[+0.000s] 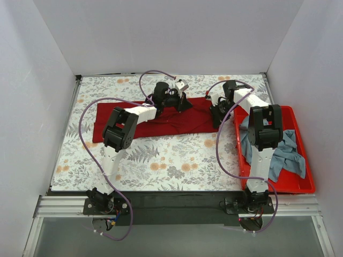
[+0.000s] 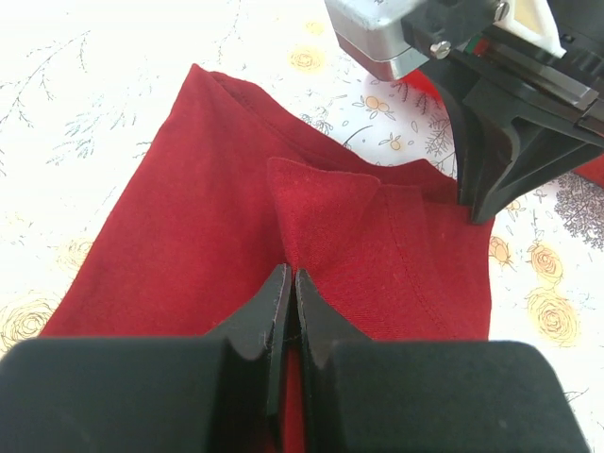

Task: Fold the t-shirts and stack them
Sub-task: Fold the tshirt

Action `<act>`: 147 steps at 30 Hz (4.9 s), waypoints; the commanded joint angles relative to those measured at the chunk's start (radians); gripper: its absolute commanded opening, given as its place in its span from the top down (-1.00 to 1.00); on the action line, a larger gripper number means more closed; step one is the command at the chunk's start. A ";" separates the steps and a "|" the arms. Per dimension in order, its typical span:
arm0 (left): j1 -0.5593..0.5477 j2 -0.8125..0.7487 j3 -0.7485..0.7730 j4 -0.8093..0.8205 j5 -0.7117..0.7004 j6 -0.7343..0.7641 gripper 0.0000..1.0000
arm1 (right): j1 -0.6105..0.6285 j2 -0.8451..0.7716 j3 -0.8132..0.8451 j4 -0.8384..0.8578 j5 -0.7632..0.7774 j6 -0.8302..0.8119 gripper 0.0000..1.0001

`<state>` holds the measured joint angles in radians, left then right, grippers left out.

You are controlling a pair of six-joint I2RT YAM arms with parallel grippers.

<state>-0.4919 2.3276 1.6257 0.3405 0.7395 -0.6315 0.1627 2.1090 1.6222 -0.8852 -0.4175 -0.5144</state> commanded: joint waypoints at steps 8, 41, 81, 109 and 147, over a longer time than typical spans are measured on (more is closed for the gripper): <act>0.012 0.013 0.026 -0.006 -0.032 0.036 1.00 | -0.006 -0.006 0.021 -0.020 0.005 -0.006 0.50; 0.440 -0.454 0.001 -0.952 -0.062 0.077 0.06 | 0.009 -0.067 0.149 -0.028 -0.023 0.062 0.57; 0.675 -0.833 -0.443 -1.132 0.223 0.622 0.19 | 0.069 -0.360 -0.225 0.052 -0.099 0.146 0.21; -0.148 -0.584 -0.609 -0.442 -0.022 0.983 -0.05 | 0.015 -0.029 -0.019 0.034 -0.172 0.258 0.09; -0.103 -0.579 -0.530 -0.360 -0.129 1.024 1.00 | 0.015 0.009 0.100 0.015 -0.288 0.244 0.97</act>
<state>-0.6243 1.8008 1.0470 -0.0368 0.6090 0.3676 0.1772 2.0922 1.6638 -0.8646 -0.6460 -0.2825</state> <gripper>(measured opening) 0.021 0.019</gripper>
